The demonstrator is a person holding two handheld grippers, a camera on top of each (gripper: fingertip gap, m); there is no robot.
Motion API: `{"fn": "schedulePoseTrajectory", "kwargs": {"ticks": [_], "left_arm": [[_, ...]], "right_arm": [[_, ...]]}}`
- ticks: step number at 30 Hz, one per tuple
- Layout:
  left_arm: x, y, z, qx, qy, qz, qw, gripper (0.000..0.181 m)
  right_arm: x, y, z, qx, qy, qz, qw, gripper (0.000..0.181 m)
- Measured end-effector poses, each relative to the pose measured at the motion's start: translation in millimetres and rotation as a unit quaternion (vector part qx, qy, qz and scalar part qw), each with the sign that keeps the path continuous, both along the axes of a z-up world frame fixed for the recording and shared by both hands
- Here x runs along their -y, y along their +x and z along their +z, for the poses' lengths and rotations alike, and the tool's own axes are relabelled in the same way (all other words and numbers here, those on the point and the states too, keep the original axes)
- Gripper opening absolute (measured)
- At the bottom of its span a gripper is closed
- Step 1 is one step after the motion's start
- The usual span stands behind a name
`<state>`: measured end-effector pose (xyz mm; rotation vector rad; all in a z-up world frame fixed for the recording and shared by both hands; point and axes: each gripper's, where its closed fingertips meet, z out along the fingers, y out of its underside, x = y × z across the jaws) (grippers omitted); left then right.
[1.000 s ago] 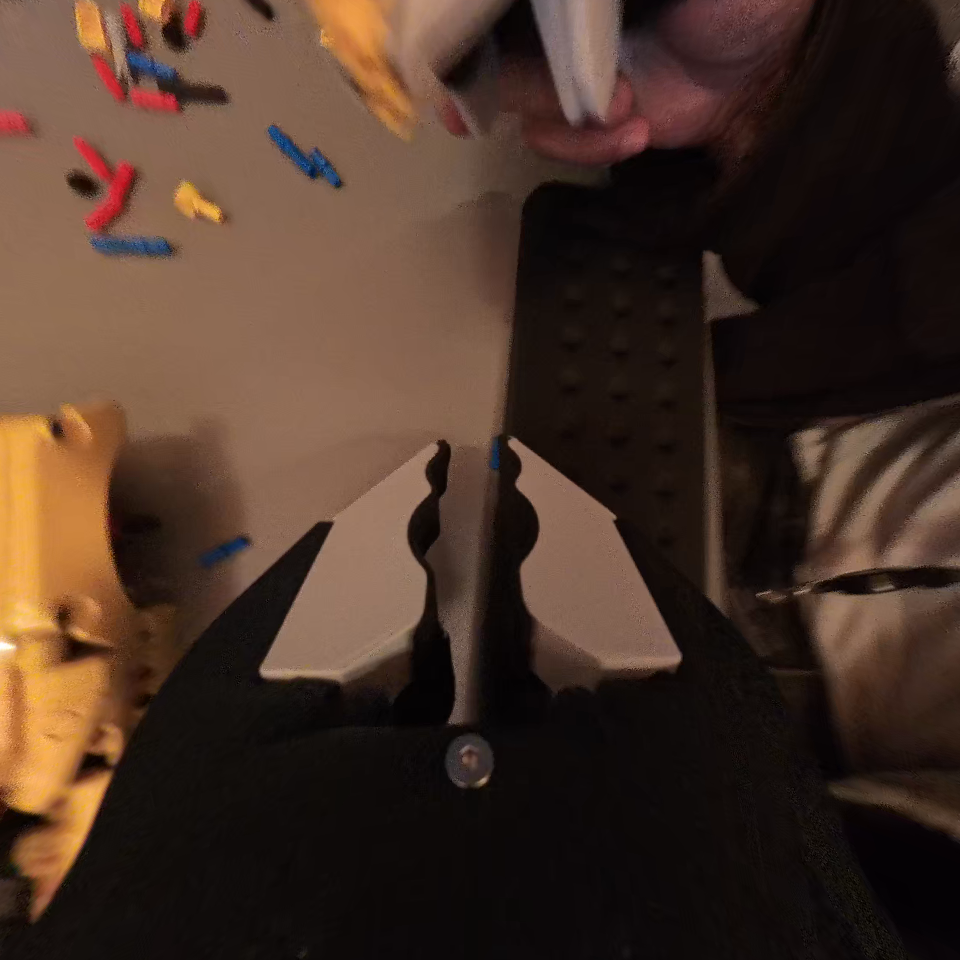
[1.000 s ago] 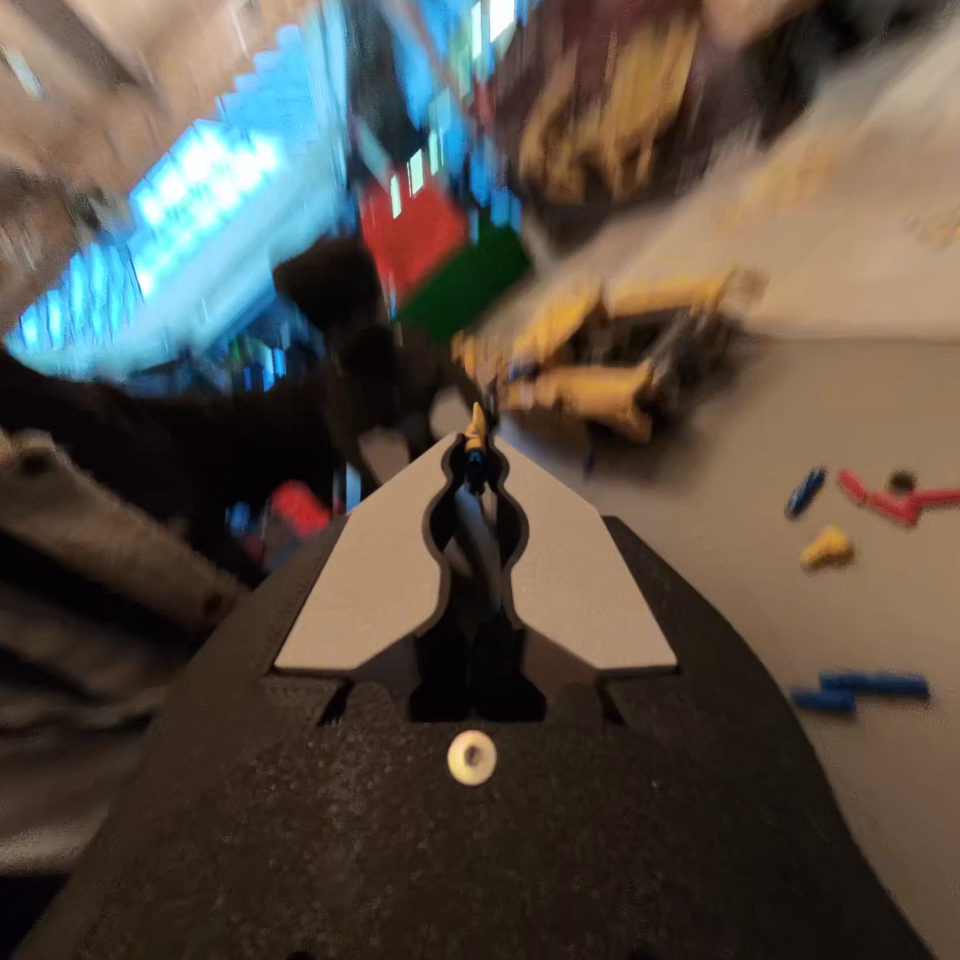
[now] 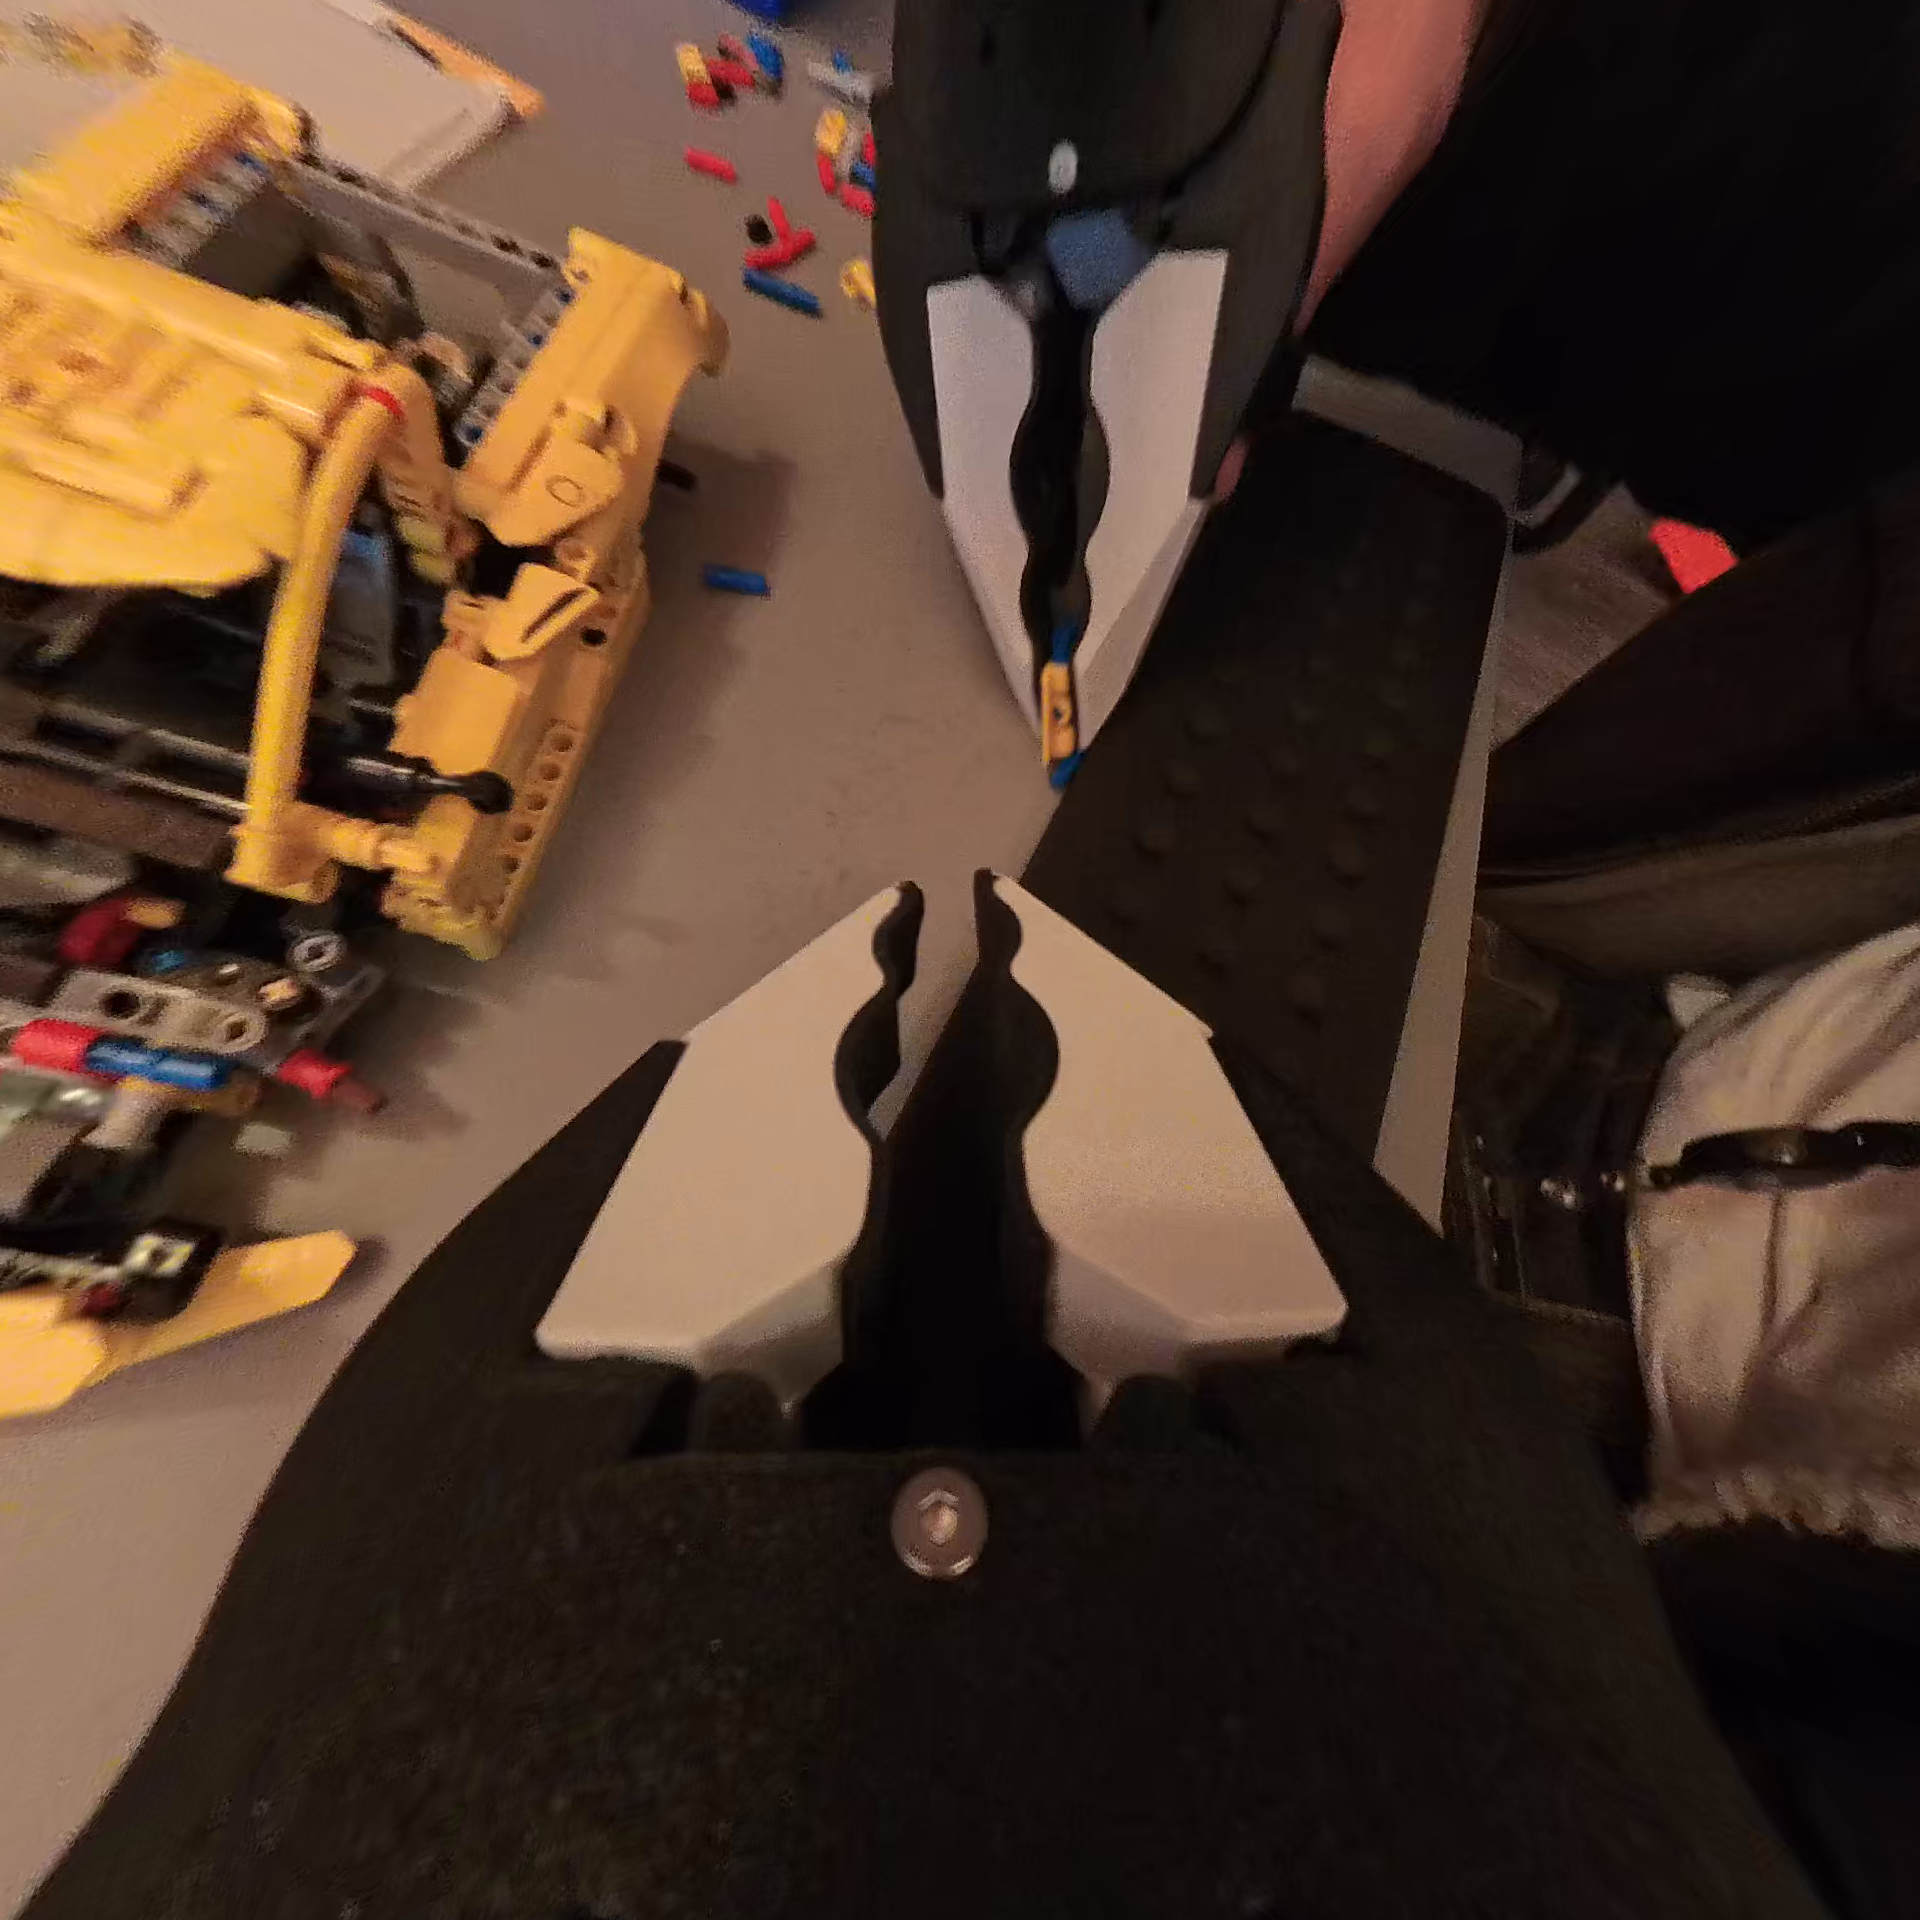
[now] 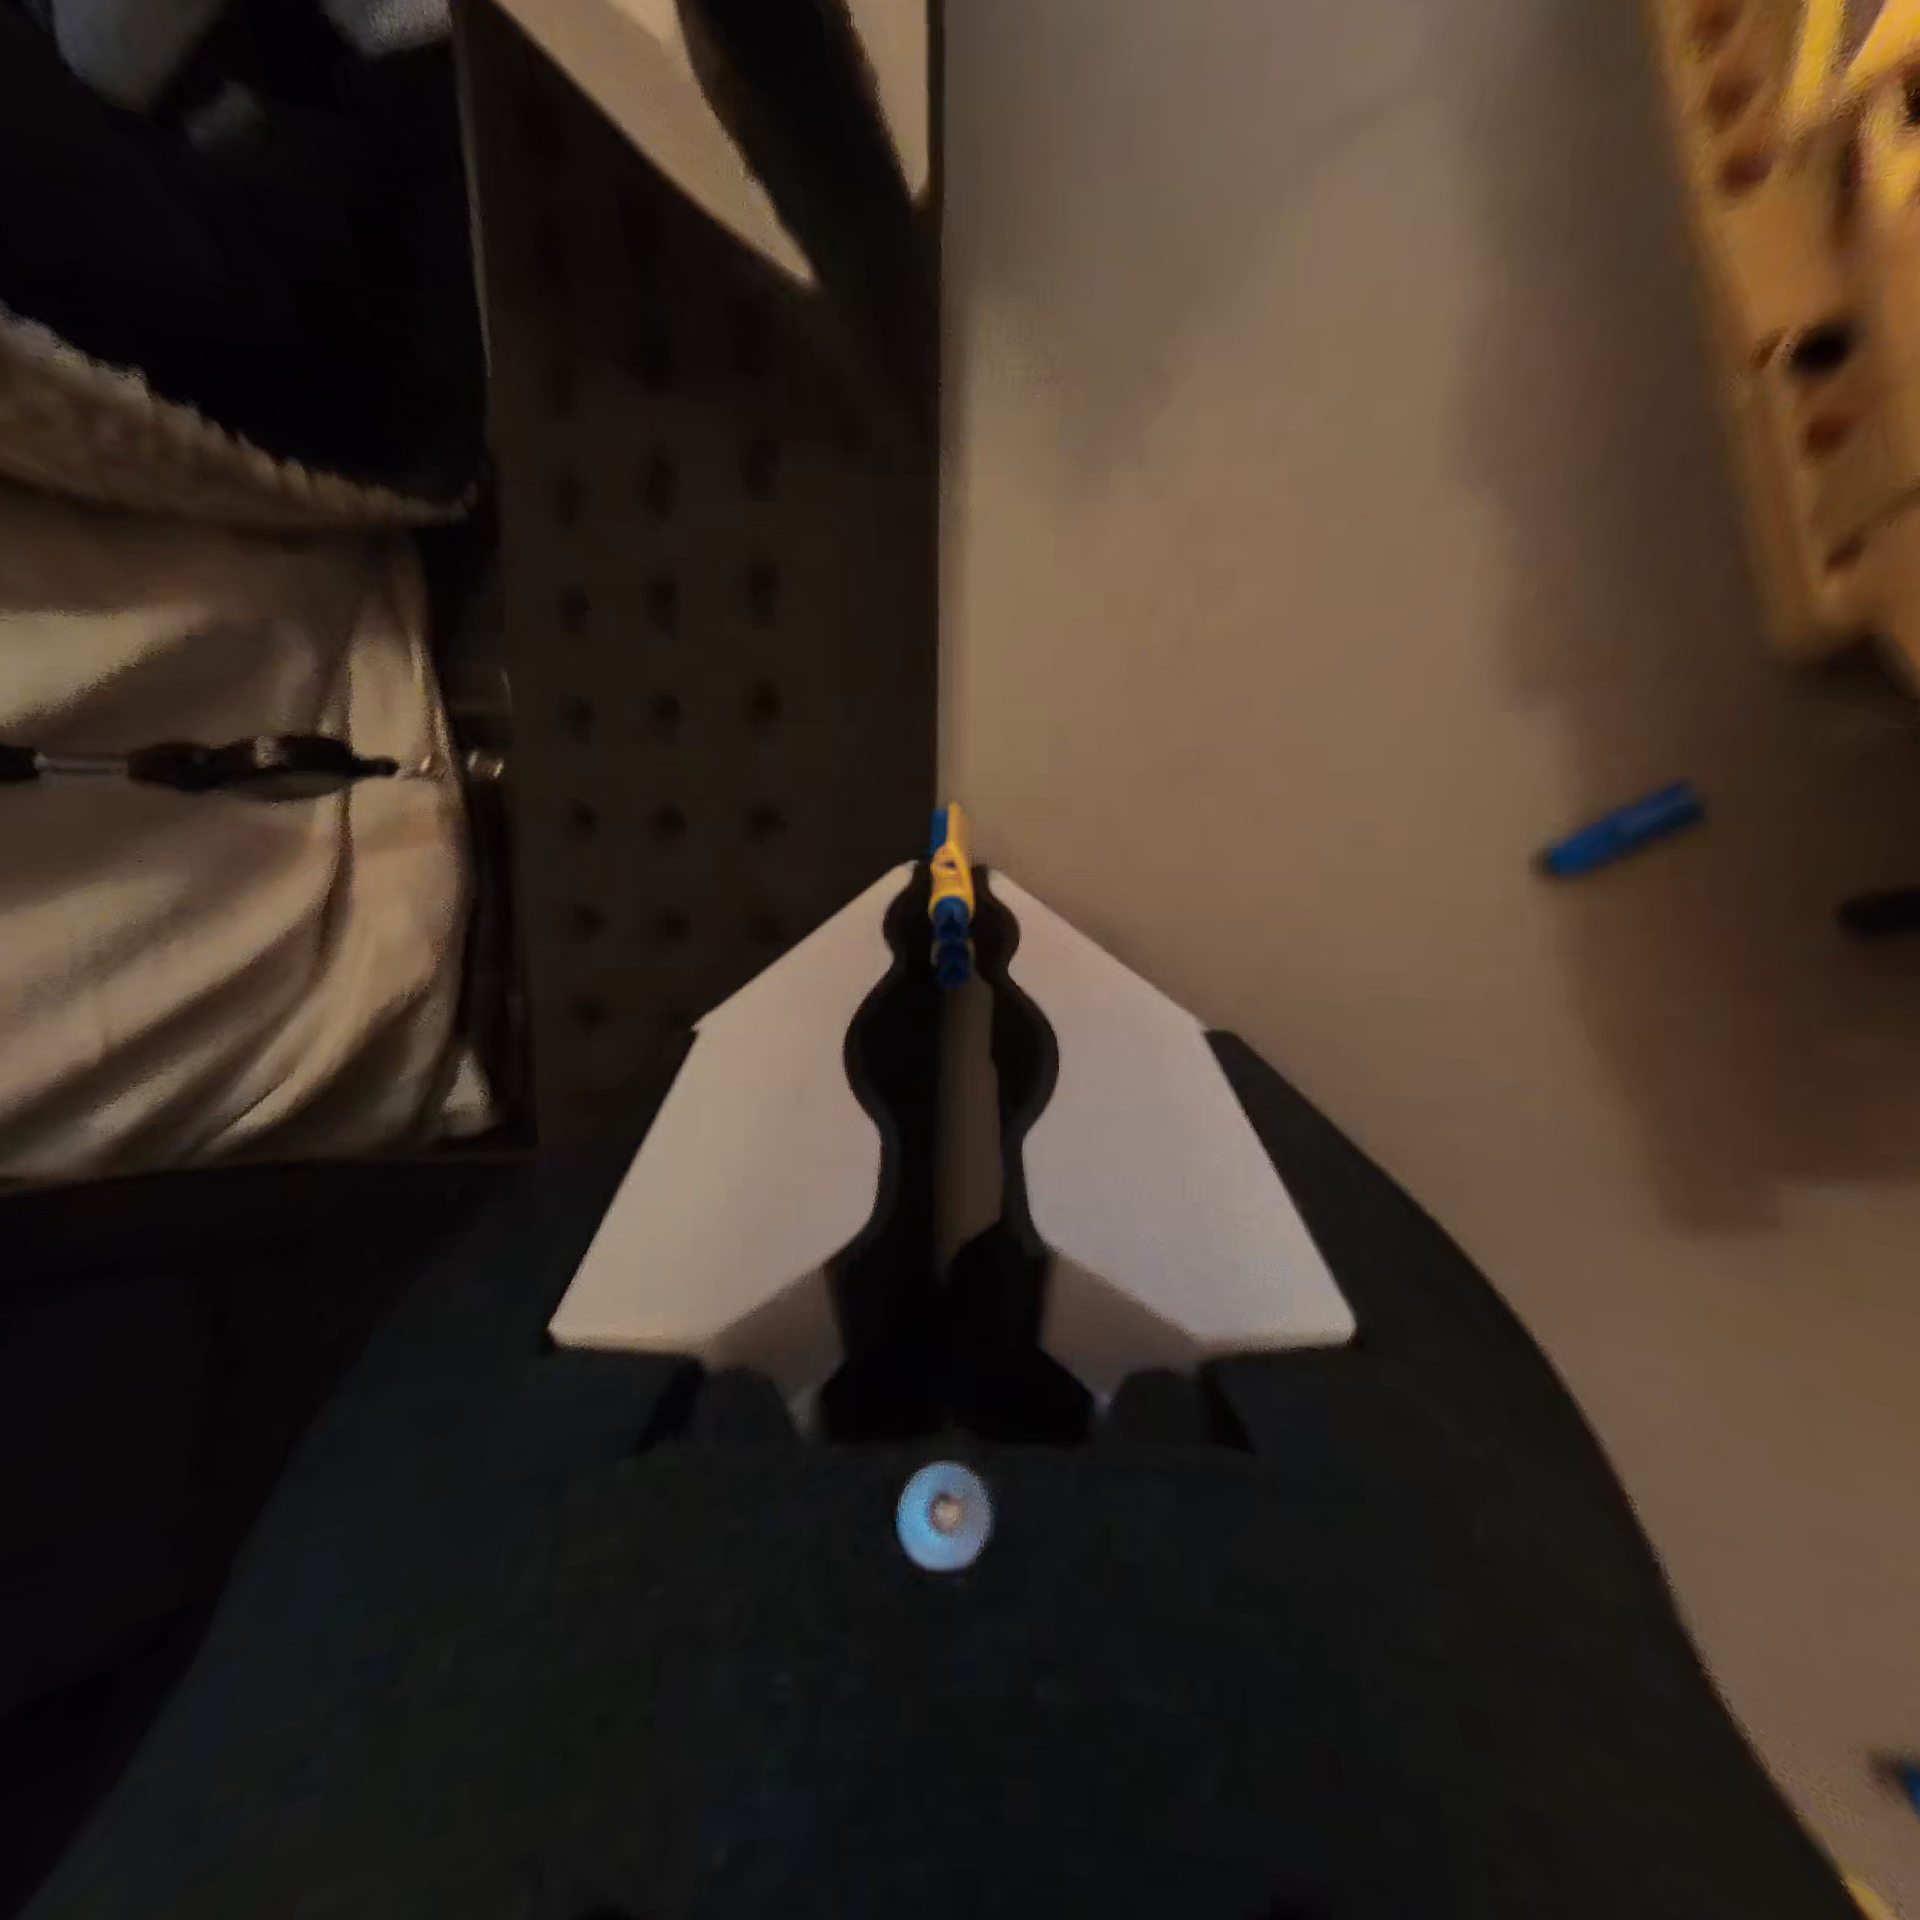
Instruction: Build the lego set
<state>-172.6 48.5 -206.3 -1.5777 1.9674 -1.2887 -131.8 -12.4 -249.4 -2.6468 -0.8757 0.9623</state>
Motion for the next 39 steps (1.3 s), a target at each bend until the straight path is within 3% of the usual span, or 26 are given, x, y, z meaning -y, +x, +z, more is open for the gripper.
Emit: {"fn": "schedulePoseTrajectory", "kwargs": {"ticks": [5,11,18,22,26,29,32,39], "left_arm": [[-8,-10,9,0.026,-0.022,0.022,0.999,0.011],[-10,-13,15,0.034,-0.070,0.017,0.997,0.011],[-8,-14,19,0.028,-0.123,0.001,0.992,0.013],[-11,-15,26,0.048,-0.127,0.007,0.991,0.013],[-16,-18,37,0.082,-0.133,0.015,0.988,0.013],[-20,-21,42,0.096,-0.146,0.022,0.984,0.014],[-24,-25,45,0.103,-0.156,0.026,0.982,0.014],[-27,-34,52,0.123,-0.173,0.029,0.977,0.014]], "right_arm": [[-33,-9,13,-0.028,0.154,-0.065,0.986,0.006],[-24,52,5,0.098,0.202,-0.115,0.968,0.006],[-5,83,-5,0.286,0.077,-0.038,0.954,0.006],[-5,81,-5,0.287,0.042,-0.018,0.957,0.008],[-1,78,3,0.278,0.049,-0.028,0.959,0.025],[-4,78,23,0.295,0.107,-0.039,0.949,0.026],[-4,43,36,0.221,0.173,-0.016,0.960,0.018],[-9,5,5,0.122,0.188,0.094,0.970,0.019]]}}
